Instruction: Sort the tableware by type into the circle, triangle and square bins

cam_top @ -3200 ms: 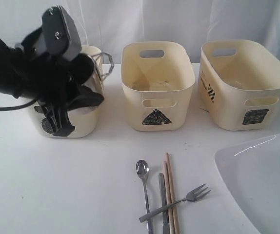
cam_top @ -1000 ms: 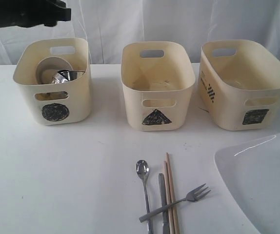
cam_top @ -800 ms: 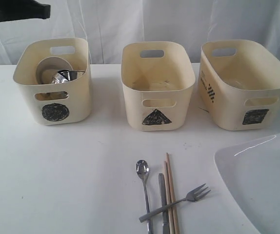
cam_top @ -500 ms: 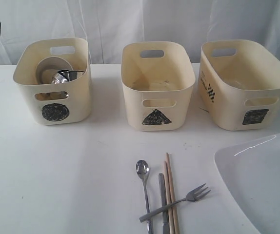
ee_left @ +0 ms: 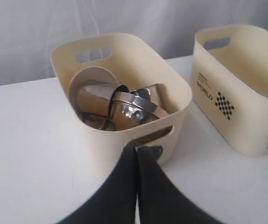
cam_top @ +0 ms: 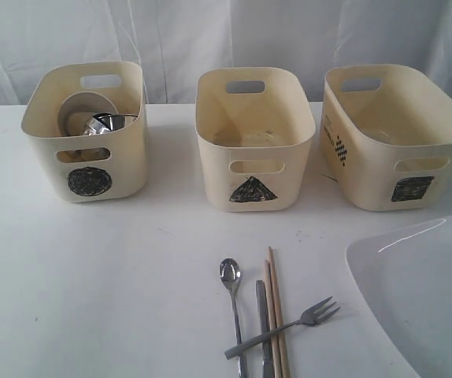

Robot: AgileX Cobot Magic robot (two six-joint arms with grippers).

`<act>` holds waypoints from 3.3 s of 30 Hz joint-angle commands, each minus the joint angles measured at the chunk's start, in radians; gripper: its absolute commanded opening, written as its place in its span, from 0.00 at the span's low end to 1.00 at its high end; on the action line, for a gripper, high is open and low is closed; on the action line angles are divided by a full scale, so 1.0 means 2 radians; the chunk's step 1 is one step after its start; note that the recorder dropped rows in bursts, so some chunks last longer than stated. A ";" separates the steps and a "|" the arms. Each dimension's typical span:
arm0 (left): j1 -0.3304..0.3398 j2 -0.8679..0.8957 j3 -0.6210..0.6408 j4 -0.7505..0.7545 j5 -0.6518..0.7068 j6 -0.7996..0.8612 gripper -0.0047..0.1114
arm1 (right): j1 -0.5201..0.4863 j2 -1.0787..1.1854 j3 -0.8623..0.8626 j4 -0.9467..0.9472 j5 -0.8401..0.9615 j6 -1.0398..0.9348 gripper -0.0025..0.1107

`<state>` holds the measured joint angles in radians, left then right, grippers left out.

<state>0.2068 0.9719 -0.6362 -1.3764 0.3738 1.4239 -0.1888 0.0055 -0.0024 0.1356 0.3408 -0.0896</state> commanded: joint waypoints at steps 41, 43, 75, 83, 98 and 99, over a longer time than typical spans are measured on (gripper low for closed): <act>-0.006 -0.252 0.318 0.620 -0.175 -0.687 0.04 | 0.001 -0.003 0.001 -0.001 -0.002 0.009 0.02; -0.006 -0.252 0.318 0.622 -0.137 -0.645 0.04 | 0.001 -0.003 0.001 -0.001 -0.002 0.009 0.02; -0.006 -0.486 0.318 0.611 -0.012 -0.637 0.04 | 0.001 -0.003 0.001 -0.001 -0.002 0.009 0.02; -0.011 -0.486 0.318 0.627 -0.012 -0.763 0.04 | 0.001 -0.003 0.001 -0.001 -0.002 0.009 0.02; -0.085 -0.486 0.318 0.605 -0.015 -0.755 0.04 | 0.001 -0.003 0.001 -0.001 -0.002 0.009 0.02; -0.085 -0.486 0.318 0.605 -0.015 -0.755 0.04 | 0.001 -0.003 0.001 -0.001 -0.002 0.009 0.02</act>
<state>0.0440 0.0044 -0.0070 -0.1479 0.3312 -0.0770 -0.1888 0.0055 -0.0024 0.1356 0.3408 -0.0709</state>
